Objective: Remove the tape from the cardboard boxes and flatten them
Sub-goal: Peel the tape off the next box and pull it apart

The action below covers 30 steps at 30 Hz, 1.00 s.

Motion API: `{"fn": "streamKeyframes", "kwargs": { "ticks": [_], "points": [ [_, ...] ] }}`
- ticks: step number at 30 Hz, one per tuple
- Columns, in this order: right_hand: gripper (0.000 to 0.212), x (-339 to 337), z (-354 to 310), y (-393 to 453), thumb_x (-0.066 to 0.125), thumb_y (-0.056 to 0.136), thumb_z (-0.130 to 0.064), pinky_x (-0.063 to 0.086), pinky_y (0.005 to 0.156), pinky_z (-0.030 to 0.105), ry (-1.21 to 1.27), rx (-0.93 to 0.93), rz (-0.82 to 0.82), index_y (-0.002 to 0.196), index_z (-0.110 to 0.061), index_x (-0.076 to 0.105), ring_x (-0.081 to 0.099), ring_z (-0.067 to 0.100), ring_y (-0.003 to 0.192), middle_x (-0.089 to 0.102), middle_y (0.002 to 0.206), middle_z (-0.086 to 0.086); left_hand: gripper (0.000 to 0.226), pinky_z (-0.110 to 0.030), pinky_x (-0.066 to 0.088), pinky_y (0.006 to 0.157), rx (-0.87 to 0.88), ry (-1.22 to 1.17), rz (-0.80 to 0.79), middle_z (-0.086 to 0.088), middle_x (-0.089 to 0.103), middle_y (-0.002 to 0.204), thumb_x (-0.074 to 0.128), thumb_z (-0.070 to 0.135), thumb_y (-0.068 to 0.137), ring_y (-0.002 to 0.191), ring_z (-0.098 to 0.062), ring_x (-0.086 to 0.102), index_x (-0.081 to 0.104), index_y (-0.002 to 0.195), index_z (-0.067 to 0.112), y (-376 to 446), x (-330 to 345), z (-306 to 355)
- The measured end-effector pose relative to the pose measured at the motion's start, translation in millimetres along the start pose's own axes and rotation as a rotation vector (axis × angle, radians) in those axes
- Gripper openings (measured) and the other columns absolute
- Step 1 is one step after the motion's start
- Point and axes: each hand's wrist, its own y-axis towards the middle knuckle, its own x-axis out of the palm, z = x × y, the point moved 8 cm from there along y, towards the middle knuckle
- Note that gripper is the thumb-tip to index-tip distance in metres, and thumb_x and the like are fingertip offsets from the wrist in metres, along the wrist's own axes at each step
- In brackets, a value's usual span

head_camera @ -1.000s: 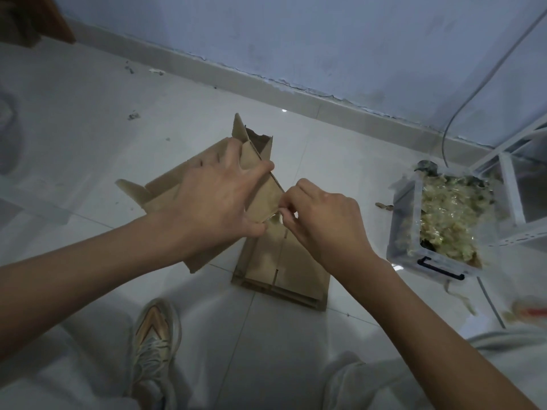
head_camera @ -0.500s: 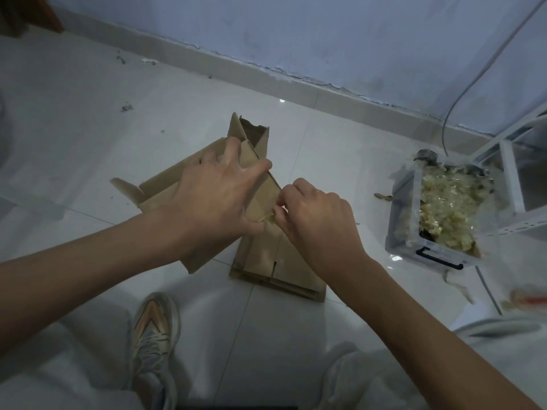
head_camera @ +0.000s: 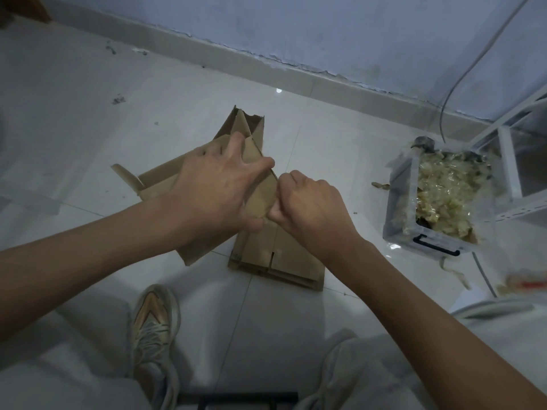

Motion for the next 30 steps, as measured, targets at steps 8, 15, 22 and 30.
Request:
{"fn": "streamKeyframes", "kwargs": {
  "ticks": [8,15,22,30],
  "points": [
    [0.014,2.2,24.3,-5.0,0.067,0.093,-0.026,0.053,0.066,0.044,0.325,0.191,-0.023,0.083,-0.019,0.062,0.057,0.013,0.068,0.060,0.077,-0.012,0.095,-0.046,0.050,0.087,0.007,-0.053,-0.011,-0.012,0.040,0.138,0.059,0.086,0.063,0.110,-0.034,0.057,0.037,0.145,0.043,0.2,-5.6,-6.4],
    [0.018,-3.9,23.1,-2.2,0.070,0.096,-0.048,0.054,0.066,0.036,0.405,0.160,-0.081,0.095,-0.032,0.064,0.062,0.007,0.069,0.063,0.081,-0.015,0.097,-0.047,0.050,0.094,0.004,-0.107,-0.043,-0.010,0.037,0.143,0.061,0.088,0.067,0.120,-0.031,0.053,0.028,0.149,0.047,-7.0,4.3,-12.6],
    [0.026,-0.7,-8.5,-7.9,0.051,0.108,-0.029,0.046,0.044,0.033,-0.164,-0.166,0.004,0.094,-0.010,0.061,0.043,0.024,0.043,0.052,0.081,0.005,0.095,-0.046,0.049,0.092,0.004,-0.093,-0.030,-0.010,0.040,0.136,0.058,0.089,0.066,0.113,-0.032,0.055,0.032,0.147,0.046,-9.3,5.2,-11.8],
    [0.022,4.1,-13.4,-10.9,0.073,0.092,-0.019,0.018,0.045,0.025,-0.265,-0.189,-0.006,0.087,-0.006,0.056,0.021,0.020,0.039,0.038,0.070,0.005,0.096,-0.043,0.050,0.088,0.039,-0.095,-0.072,-0.008,0.039,0.137,0.058,0.091,0.063,0.110,-0.031,0.056,0.031,0.145,0.048,-14.2,13.7,-4.2]
  ]
}}
